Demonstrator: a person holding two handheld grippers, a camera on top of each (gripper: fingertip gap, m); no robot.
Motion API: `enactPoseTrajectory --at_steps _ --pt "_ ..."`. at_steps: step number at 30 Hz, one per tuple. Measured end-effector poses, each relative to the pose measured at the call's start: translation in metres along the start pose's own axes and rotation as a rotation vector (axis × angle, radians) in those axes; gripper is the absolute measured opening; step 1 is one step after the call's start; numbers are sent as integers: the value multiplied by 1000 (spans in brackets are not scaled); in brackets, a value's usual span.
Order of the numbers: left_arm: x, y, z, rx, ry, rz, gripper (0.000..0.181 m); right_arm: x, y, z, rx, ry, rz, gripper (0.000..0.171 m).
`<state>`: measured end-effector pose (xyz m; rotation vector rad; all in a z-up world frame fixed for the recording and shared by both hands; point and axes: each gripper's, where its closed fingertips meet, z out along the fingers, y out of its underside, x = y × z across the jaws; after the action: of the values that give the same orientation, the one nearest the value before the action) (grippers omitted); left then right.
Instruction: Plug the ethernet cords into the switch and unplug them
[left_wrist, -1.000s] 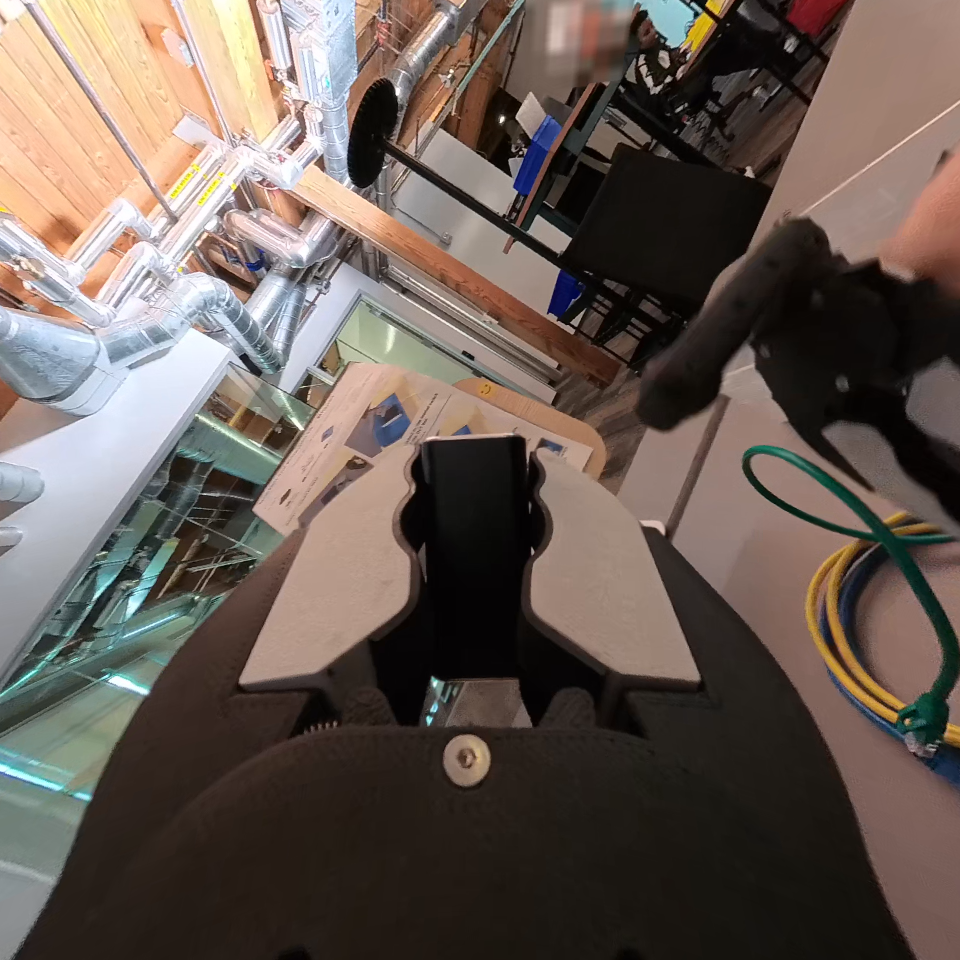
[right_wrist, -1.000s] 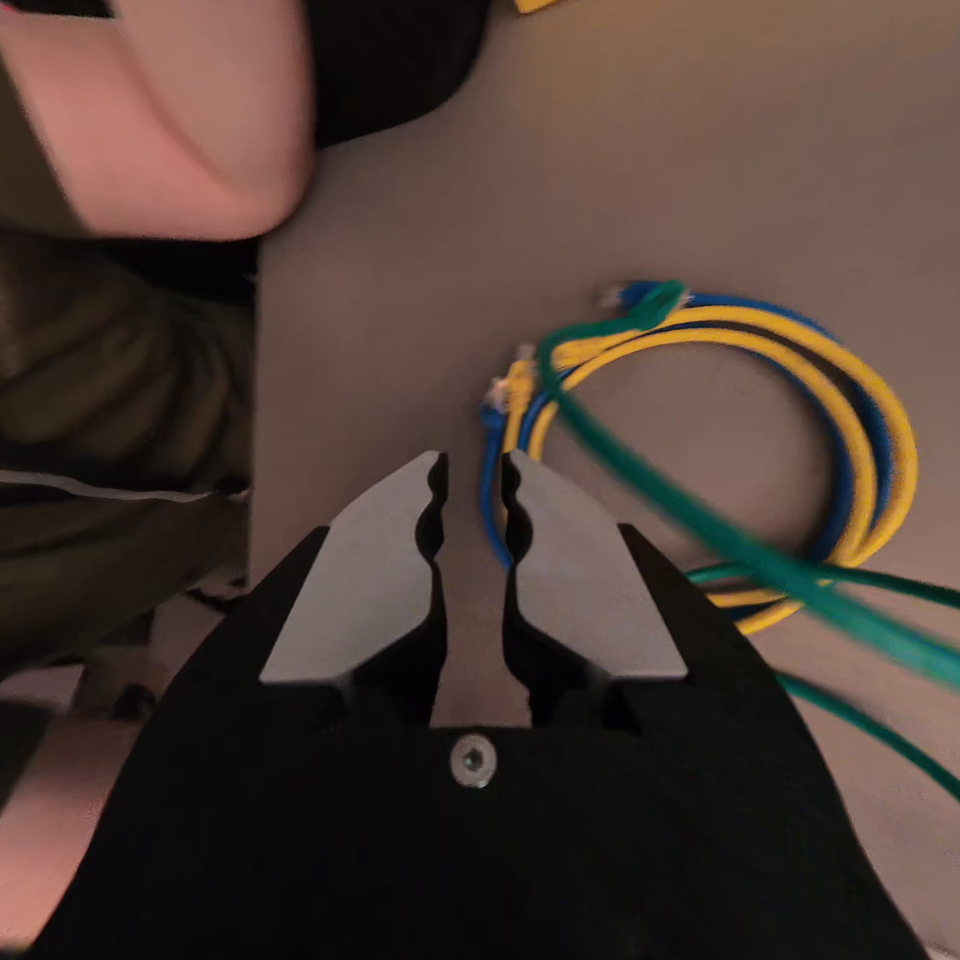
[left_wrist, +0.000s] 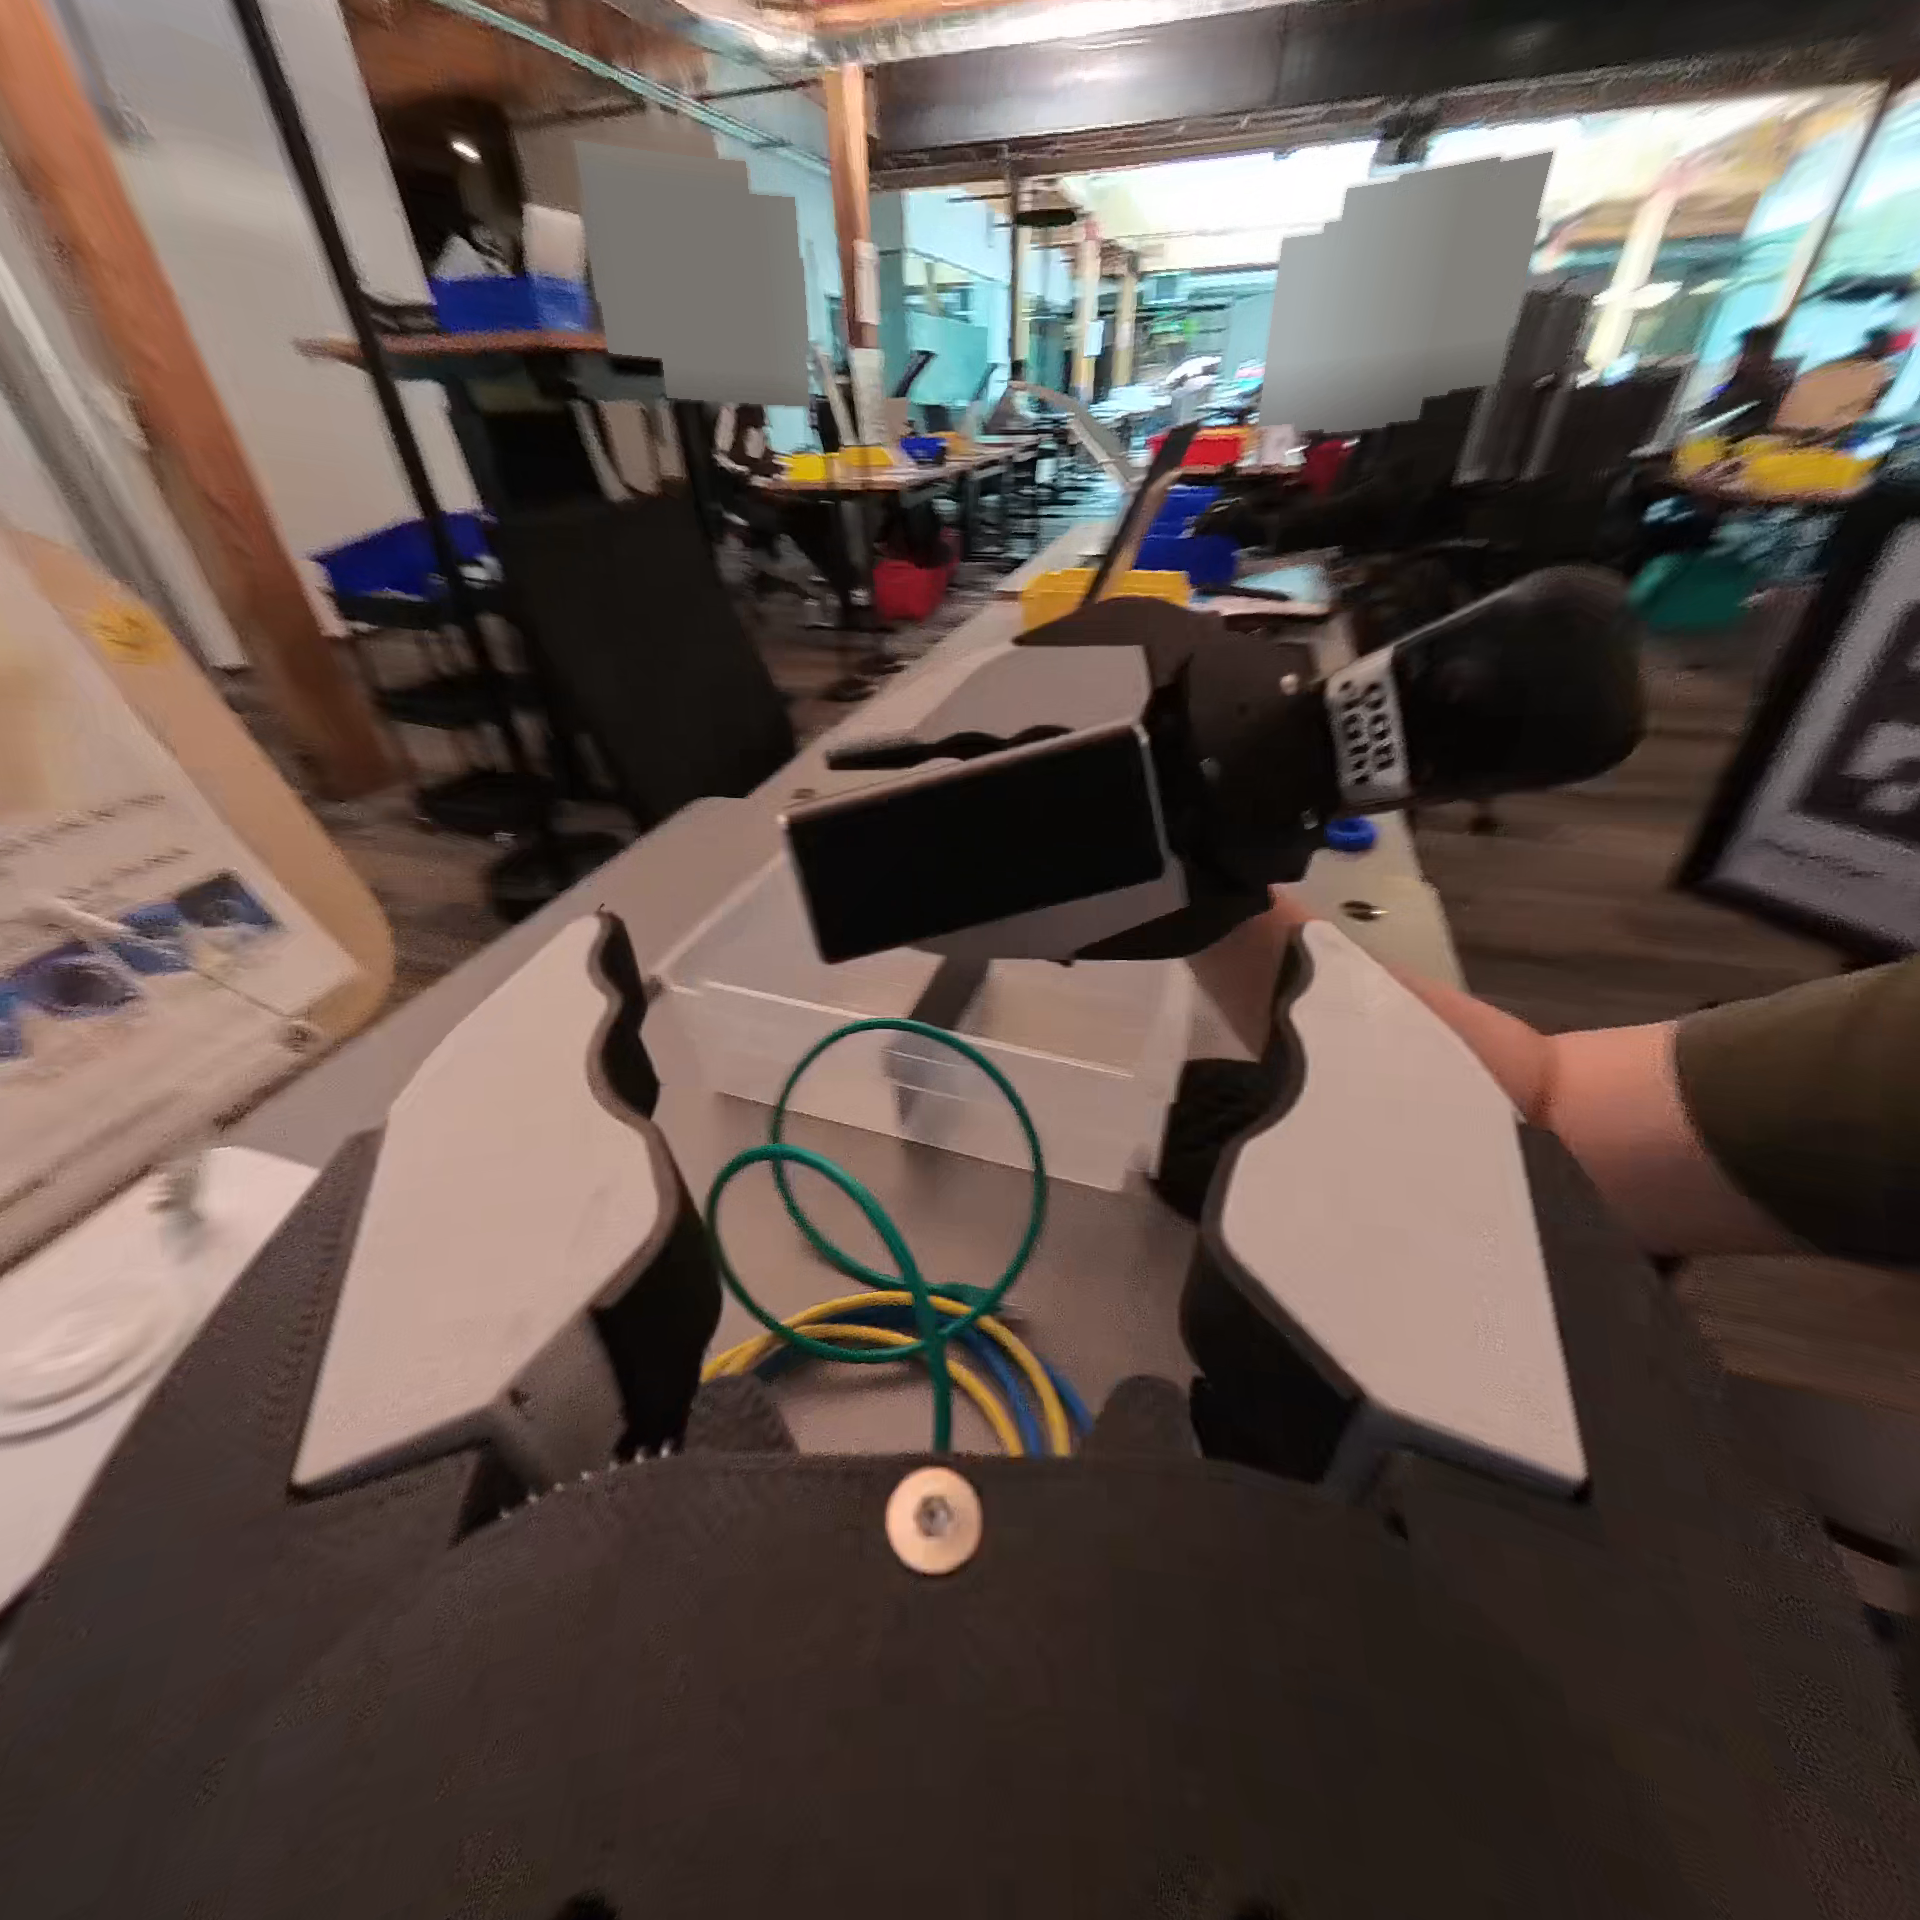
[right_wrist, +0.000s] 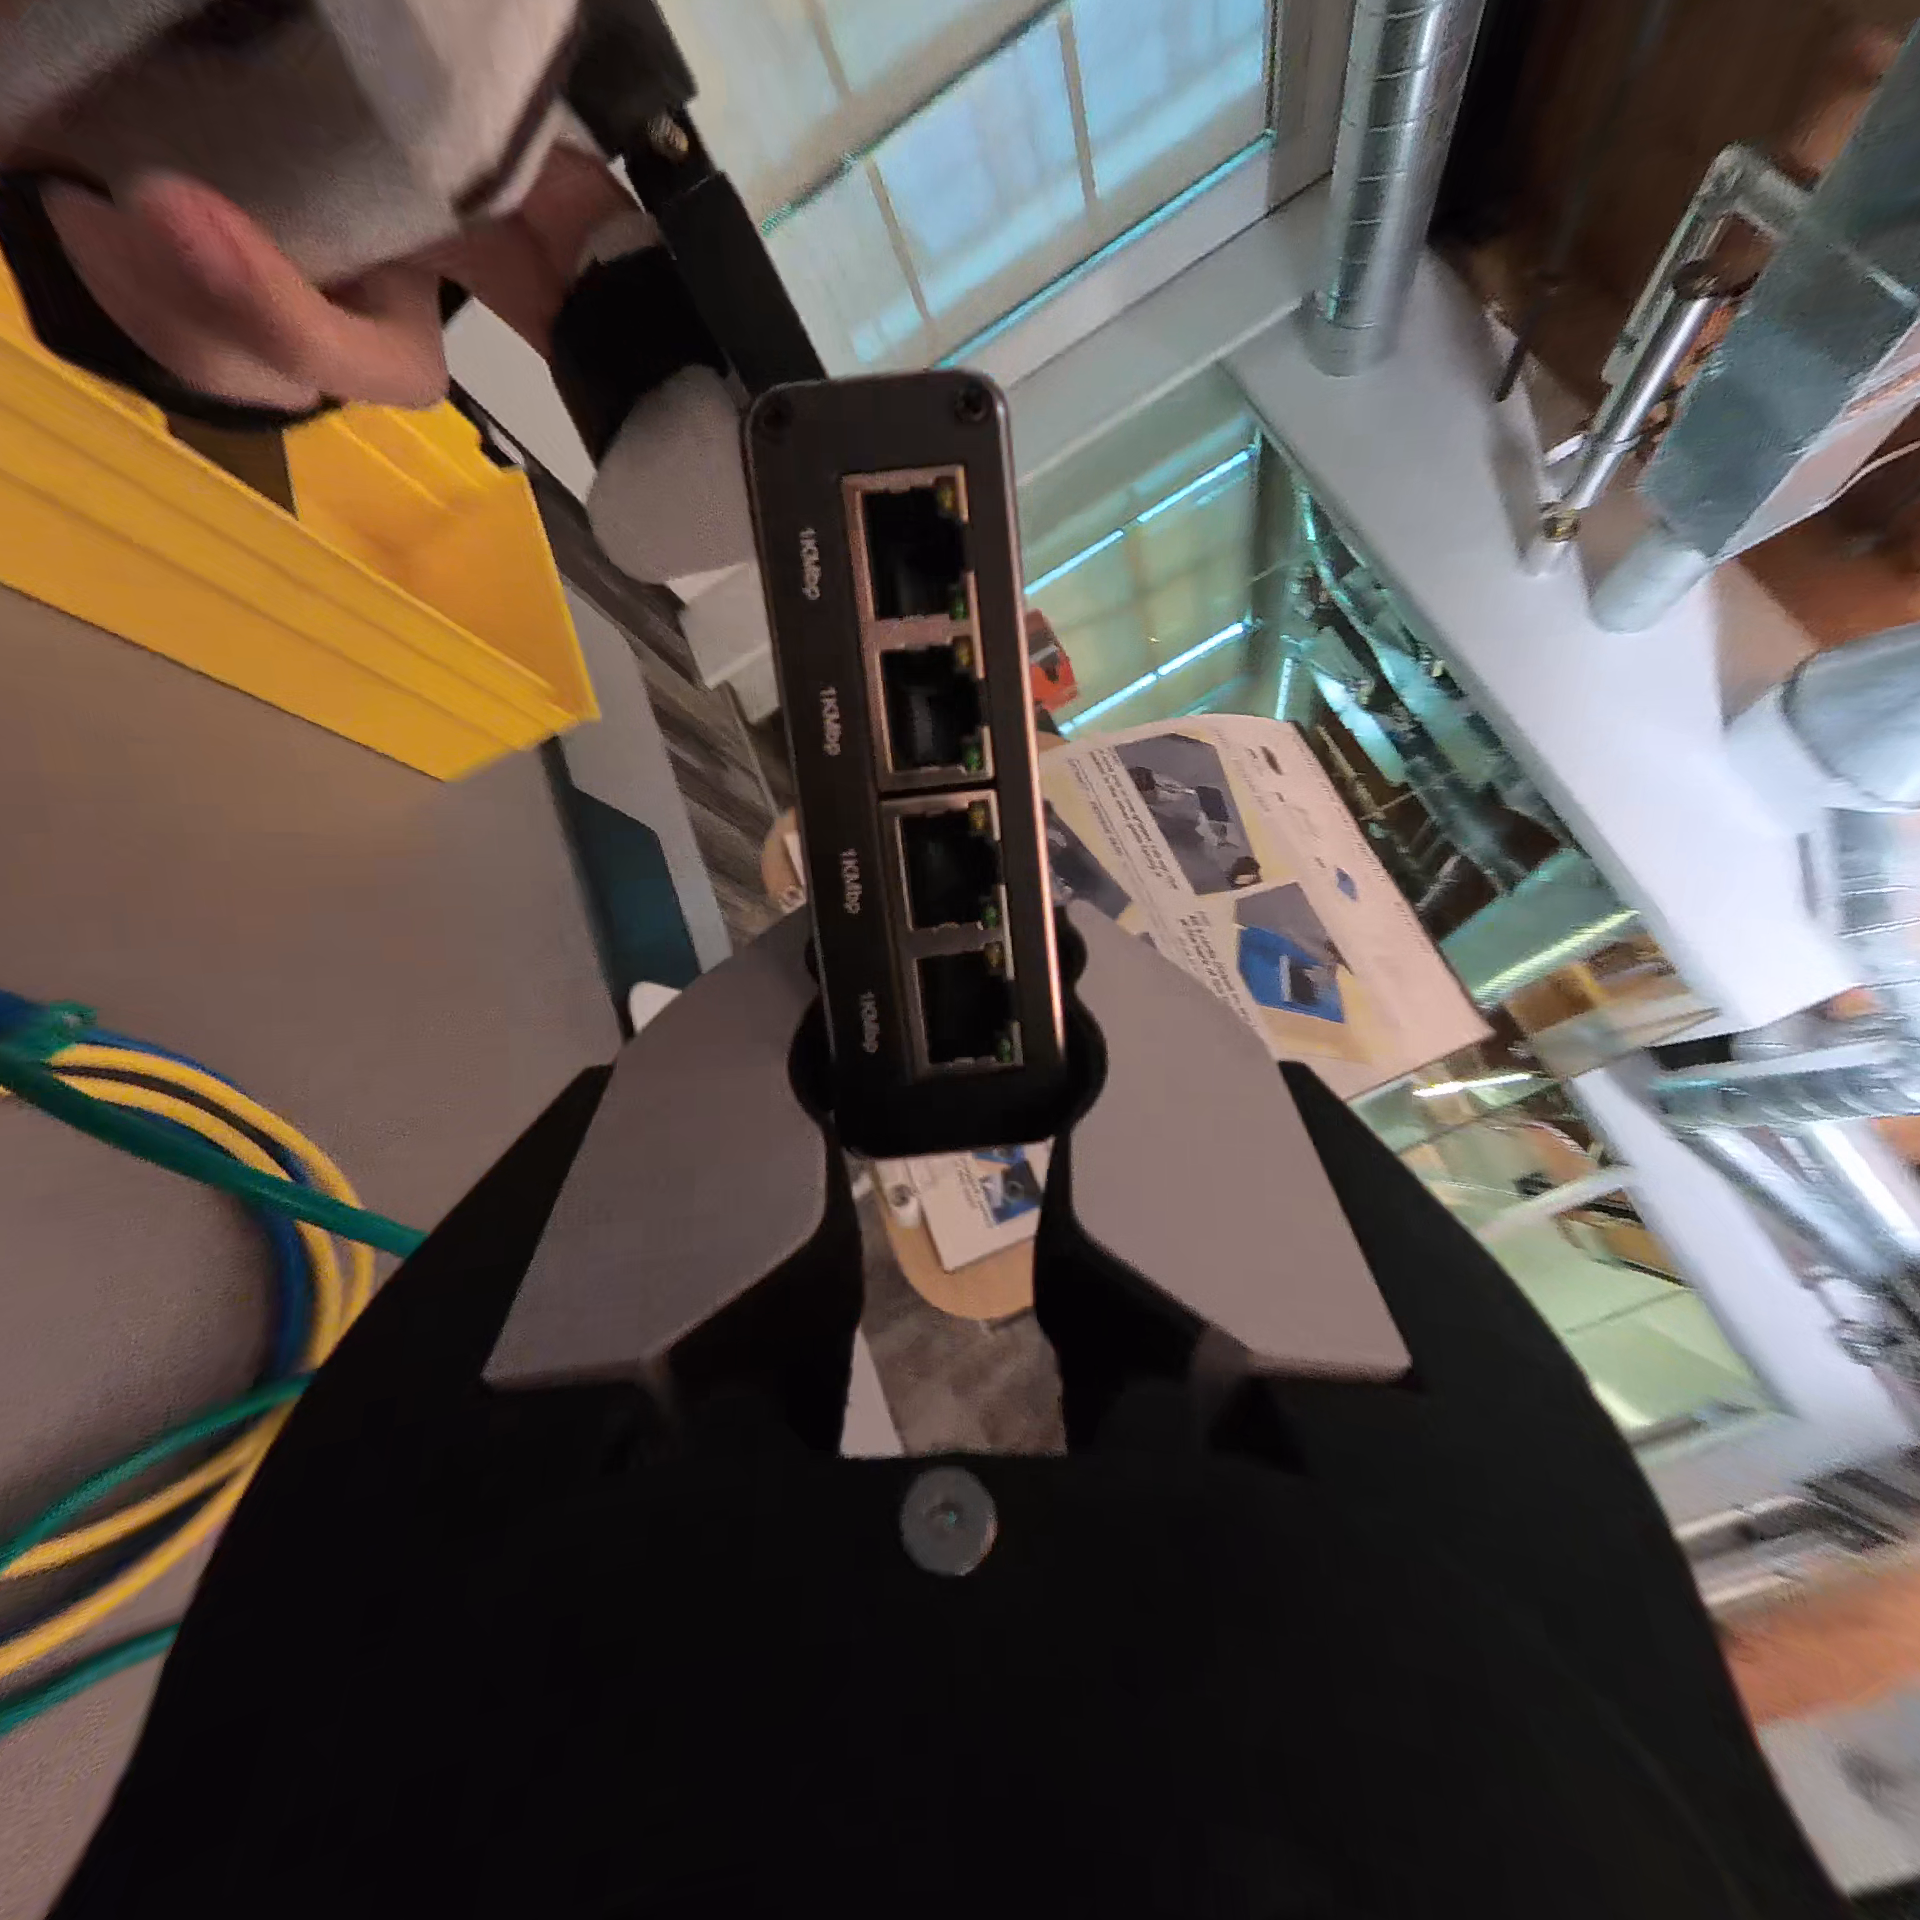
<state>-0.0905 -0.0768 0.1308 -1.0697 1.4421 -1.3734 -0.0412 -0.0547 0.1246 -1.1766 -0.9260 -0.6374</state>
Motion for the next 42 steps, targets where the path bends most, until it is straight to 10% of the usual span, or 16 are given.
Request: enactPoseTrajectory --at_steps 5,11,18,42 --pt "-9 13 1 -72 -49 101 107 -14 6 6 2 -36 -63 38" --pt "-17 31 -6 -247 -293 700 77 -51 6 2 28 -334 86 38" --pt "1 59 15 -332 -166 820 39 -69 0 -5 48 -454 85 37" --pt "11 75 22 -362 -78 866 36 -79 9 -16 -62 -538 17 38"
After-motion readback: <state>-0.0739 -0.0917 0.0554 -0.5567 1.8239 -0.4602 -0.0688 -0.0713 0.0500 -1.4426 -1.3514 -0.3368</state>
